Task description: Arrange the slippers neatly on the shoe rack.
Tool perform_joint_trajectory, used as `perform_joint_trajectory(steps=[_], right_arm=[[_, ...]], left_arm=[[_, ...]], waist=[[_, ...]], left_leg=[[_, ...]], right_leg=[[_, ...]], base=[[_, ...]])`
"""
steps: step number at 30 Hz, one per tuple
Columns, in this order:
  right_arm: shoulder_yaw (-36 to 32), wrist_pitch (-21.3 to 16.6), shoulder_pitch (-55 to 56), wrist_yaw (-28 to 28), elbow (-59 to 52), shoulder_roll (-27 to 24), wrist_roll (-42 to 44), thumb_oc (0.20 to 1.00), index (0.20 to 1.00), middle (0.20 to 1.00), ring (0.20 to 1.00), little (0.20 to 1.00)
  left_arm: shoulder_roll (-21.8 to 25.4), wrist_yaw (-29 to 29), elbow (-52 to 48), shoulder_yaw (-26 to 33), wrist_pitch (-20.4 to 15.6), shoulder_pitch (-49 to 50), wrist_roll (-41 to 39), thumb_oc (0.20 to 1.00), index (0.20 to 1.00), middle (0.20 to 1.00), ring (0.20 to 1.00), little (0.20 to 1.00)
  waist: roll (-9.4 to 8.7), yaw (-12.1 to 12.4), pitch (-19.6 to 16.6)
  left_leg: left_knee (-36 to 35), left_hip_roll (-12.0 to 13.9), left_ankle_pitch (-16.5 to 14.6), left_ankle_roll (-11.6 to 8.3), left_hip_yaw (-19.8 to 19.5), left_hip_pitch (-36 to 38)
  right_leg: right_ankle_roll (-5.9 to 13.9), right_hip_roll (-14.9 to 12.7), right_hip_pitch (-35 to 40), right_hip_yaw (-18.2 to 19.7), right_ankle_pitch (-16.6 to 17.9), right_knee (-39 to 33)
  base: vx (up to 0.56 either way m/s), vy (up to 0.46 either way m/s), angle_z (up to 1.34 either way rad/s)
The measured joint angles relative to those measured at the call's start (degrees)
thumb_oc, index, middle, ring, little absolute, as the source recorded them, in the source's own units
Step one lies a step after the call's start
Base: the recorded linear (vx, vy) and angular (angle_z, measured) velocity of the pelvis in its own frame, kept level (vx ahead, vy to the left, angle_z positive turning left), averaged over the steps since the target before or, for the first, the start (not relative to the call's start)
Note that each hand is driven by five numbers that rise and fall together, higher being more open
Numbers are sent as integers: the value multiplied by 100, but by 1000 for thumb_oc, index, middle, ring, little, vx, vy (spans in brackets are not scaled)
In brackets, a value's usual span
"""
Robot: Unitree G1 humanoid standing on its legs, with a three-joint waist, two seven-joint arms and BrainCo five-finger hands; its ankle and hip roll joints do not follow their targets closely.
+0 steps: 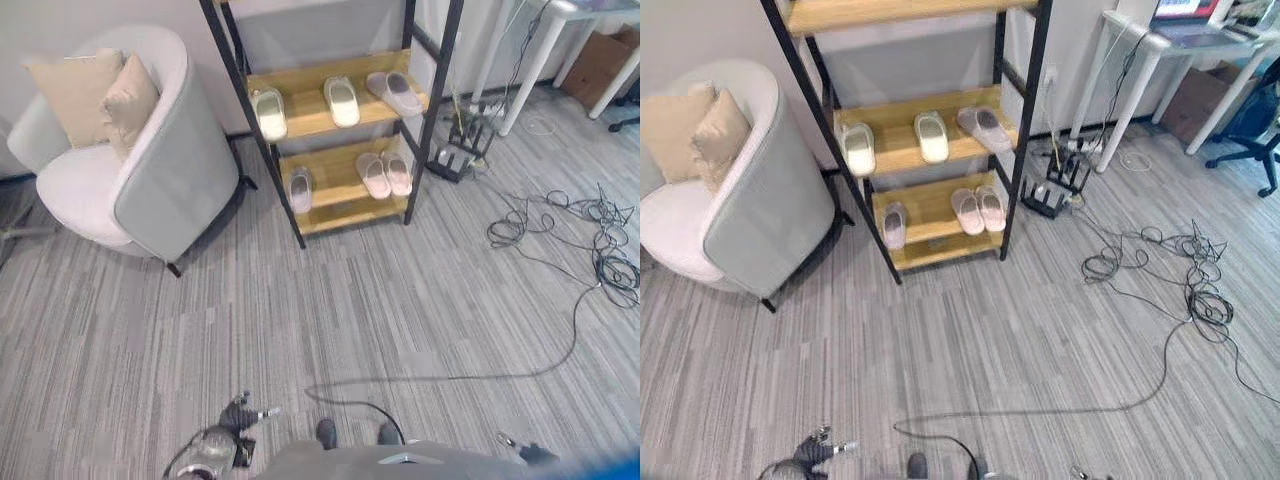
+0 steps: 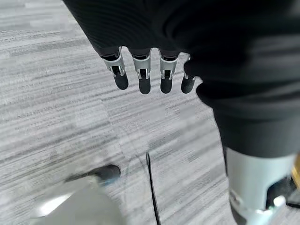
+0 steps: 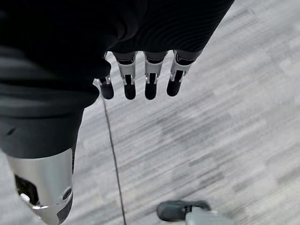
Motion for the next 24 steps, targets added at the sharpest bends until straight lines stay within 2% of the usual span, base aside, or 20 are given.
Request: perform_joint_trajectory(steps=[1,2,3,4,6,7,8,9,10,11,12,13,14,15,16,17,19,20,22,24], right_arm=[[16,-14,-27,19,-30,6,-2,1000,1000,1000,1000,1000],[22,-14,-14,24,-14,1,-2,1000,1000,1000,1000,1000],[22,-1,-60,34,15,4,-5,1000,1000,1000,1000,1000],[84,25,-103,16,117,32,-38,1000,1000,1000,1000,1000],[244,82,-300,-10,229,106,-172,1000,1000,1000,1000,1000],[275,89,-304,-5,216,165,-173,1000,1000,1000,1000,1000],[271,69,-327,-5,127,175,-179,1000,1000,1000,1000,1000],[249,26,-319,-10,114,188,-187,1000,1000,1000,1000,1000],[248,23,-228,-18,131,211,-222,1000,1000,1000,1000,1000],[246,16,-139,-20,132,224,-222,1000,1000,1000,1000,1000],[272,20,-90,-25,100,206,-222,1000,1000,1000,1000,1000],[344,15,0,-41,76,290,-222,1000,1000,1000,1000,1000],[418,70,39,-36,-101,399,-227,1000,1000,1000,1000,1000],[397,63,101,-39,-297,404,-227,1000,1000,1000,1000,1000],[380,53,93,-46,-436,401,-227,1000,1000,1000,1000,1000],[356,15,-30,-65,-715,321,-228,1000,1000,1000,1000,1000],[360,-43,-72,-64,-810,303,-229,1000,1000,1000,1000,1000],[373,-38,-70,-63,-773,304,-232,1000,1000,1000,1000,1000],[397,-30,-62,-64,-689,322,-235,1000,1000,1000,1000,1000],[381,-23,-15,-65,-674,321,-310,1000,1000,1000,1000,1000]], left_arm=[[-55,-5,-2,-21,4,-129,107,1000,1000,1000,1000,1000],[-16,-2,-16,-17,-3,-170,166,1000,1000,1000,1000,1000],[55,2,-16,-18,-2,-122,171,1000,1000,1000,1000,1000],[80,4,-20,-18,-1,-102,203,1000,1000,1000,1000,1000],[88,6,12,-9,20,-74,217,1000,1000,1000,1000,1000],[82,6,12,-3,76,-25,222,1000,1000,1000,1000,1000],[75,-2,5,1,84,24,223,1000,1000,1000,1000,1000],[71,-2,92,29,101,96,227,1000,1000,1000,1000,1000],[65,-3,235,26,123,149,229,1000,1000,1000,1000,1000],[68,1,309,28,154,158,229,1000,1000,1000,1000,1000],[33,3,317,3,184,243,231,1000,1000,1000,1000,1000],[93,6,317,-39,199,280,232,1000,1000,1000,1000,1000],[174,18,219,-73,197,144,237,1000,1000,1000,1000,1000],[202,27,217,-136,200,58,238,1000,1000,1000,1000,1000],[221,74,134,-240,190,-9,238,1000,1000,1000,1000,1000],[189,124,27,-255,201,-240,378,1000,1000,1000,1000,1000],[163,149,46,-265,193,-425,446,1000,1000,1000,1000,1000],[157,190,47,-261,185,-463,450,1000,1000,1000,1000,1000],[198,273,51,-258,174,-434,457,1000,1000,1000,1000,1000],[256,325,92,-258,175,-374,492,1000,1000,1000,1000,1000]], waist=[[-72,4,125],[-142,2,177],[-130,9,195],[-162,10,209],[-241,118,253],[-255,133,251],[-262,166,245],[-359,158,140],[-464,146,-117],[-420,100,-226],[-166,79,-366],[-192,84,-441],[-220,84,-465],[-212,63,-457],[-255,64,-466],[-92,44,-349],[197,-33,-118],[282,-26,-46],[324,-33,-18],[269,-67,17]], left_leg=[[906,57,188,-228,104,-434],[1610,227,294,-196,307,-789],[1823,685,214,-105,715,-1043],[1243,758,112,-92,919,-1053],[-1239,547,102,6,1088,-717],[-1909,454,157,34,1044,-565],[-1970,320,212,72,1028,-504],[-1698,121,261,177,897,-421],[-1691,-184,292,255,949,-284],[-1807,-293,304,566,975,-33],[-2189,-192,347,815,950,449],[-2337,-213,530,973,967,615],[-2391,-240,397,1088,957,821],[-2365,-241,391,1085,937,848],[-2341,-354,380,1094,847,877],[-2175,-480,5,1403,702,1024],[-2157,-462,-115,1451,546,1350],[-2167,-452,-178,1330,532,1497],[-2148,-455,-318,1090,523,1622],[-2142,-445,-451,867,466,1692]], right_leg=[[-144,-10,87,-75,-53,29],[-276,33,139,-160,-133,77],[-303,172,206,-202,-241,77],[-181,192,229,-200,-240,-35],[23,210,452,-135,-125,-384],[109,233,590,-161,-180,-379],[208,268,752,-124,-246,-380],[451,234,913,-115,-501,-382],[499,143,959,-73,-646,-377],[519,115,1074,-89,-658,-191],[649,300,1000,-135,-747,321],[808,249,961,-132,-877,616],[1012,142,512,-165,-999,1734],[1055,-44,1,-301,-1140,2783],[1048,-345,-359,-407,-1242,3498],[1344,-1157,-1181,-685,-1021,5221],[1327,-1432,-1404,-689,-1017,5133],[1288,-1575,-1484,-725,-1028,4691],[1161,-1709,-1571,-797,-935,3204],[1339,-1725,-1681,-772,-551,1656]], base=[[104,-90,29],[323,19,40],[386,117,43],[537,260,34],[334,213,-1],[284,185,-31],[430,289,-36],[321,240,-39],[295,224,-31],[213,176,-32],[222,218,-26],[152,166,-33],[158,230,-18],[109,169,-10],[261,222,1],[267,92,16],[260,-54,29],[260,-229,22],[266,-256,20],[222,-195,32]])
